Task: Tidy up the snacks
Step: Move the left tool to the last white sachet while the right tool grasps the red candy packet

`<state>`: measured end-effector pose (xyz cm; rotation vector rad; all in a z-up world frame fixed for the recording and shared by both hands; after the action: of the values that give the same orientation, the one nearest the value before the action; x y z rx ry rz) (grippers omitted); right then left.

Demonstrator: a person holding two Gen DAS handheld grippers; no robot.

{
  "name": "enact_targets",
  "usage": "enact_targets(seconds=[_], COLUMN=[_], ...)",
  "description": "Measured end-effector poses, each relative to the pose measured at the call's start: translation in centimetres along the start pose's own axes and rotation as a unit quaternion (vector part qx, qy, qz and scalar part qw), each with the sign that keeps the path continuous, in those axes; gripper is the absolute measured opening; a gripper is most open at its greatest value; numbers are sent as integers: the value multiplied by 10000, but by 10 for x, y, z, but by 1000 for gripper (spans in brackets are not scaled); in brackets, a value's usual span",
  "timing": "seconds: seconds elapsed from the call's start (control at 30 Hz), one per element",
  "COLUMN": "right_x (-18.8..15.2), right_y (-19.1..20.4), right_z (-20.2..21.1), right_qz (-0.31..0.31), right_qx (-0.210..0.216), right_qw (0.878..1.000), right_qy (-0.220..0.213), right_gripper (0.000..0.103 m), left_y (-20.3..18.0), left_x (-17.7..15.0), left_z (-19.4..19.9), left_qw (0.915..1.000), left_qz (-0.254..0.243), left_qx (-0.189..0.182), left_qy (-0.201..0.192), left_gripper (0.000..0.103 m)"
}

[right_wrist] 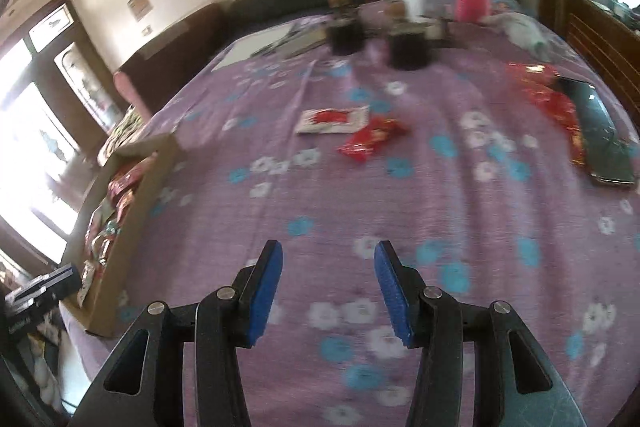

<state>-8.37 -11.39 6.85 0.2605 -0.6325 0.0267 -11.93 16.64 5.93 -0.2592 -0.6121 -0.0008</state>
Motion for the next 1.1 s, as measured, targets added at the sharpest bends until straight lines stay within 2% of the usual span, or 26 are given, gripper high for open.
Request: enact_targets(seconds=[0.2,0.3,0.4,0.5,0.63,0.7,0.77,0.87,0.93,0.97,1.0,1.03,1.1], right_x=[36,70,105,125,140,139,131,109,91,83,80,79,81], right_y=[-4,0,9,22,35,36,44,56,65,66,64,53,31], right_z=[-19,-48,-90,-118,-154,-165,-163,-147,-131,-117,-104,-85,-62], right_qz=[5,-110,-120,52,171,201,366,456,586,653,637,457,77], right_qx=[-255,-261,-467,-691,-815,-693,-566,293,1124,1435,1554,1538,1195], right_qw=[9996,9996,9987,9974,9955,9949,9948,9921,9812,9769,9774,9823,9918], right_qy=[-117,-21,148,181,459,711,768,1127,1459,1441,1285,969,452], right_gripper=[50,50,49,49,49,50,52,50,47,47,47,50,50], left_y=[-8,-6,-3,0,6,9,11,9,3,0,-4,-6,-12], left_x=[-1,-1,-2,-3,-2,-2,-1,0,0,-1,-1,-2,-2], left_z=[-5,-4,-5,-7,-7,-7,-8,-14,-16,-17,-19,-20,-23], left_qw=[9999,10000,9999,9997,9995,9994,9992,9990,9988,9986,9984,9983,9978], left_qz=[-61,-52,-53,-17,61,106,156,150,90,45,10,-16,-46], left_qx=[-56,-65,-99,-177,-242,-257,-310,-360,-420,-464,-492,-512,-565], left_qy=[83,48,63,161,189,182,185,221,248,257,270,290,332], left_gripper=[37,37,37,37,37,37,37,37,37,37,37,37,37])
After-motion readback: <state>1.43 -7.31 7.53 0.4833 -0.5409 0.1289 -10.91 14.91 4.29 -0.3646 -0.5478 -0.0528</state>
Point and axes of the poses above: each gripper's, at about its wrist camera, not at the fingertips, and z roughly against the way its jaws point, y to its left, x to its top, the point moved 1 cm from there along -z, roughly the way its jaws point, and after that the axes turned 2 degrees about -x, right-handed, at the moved point
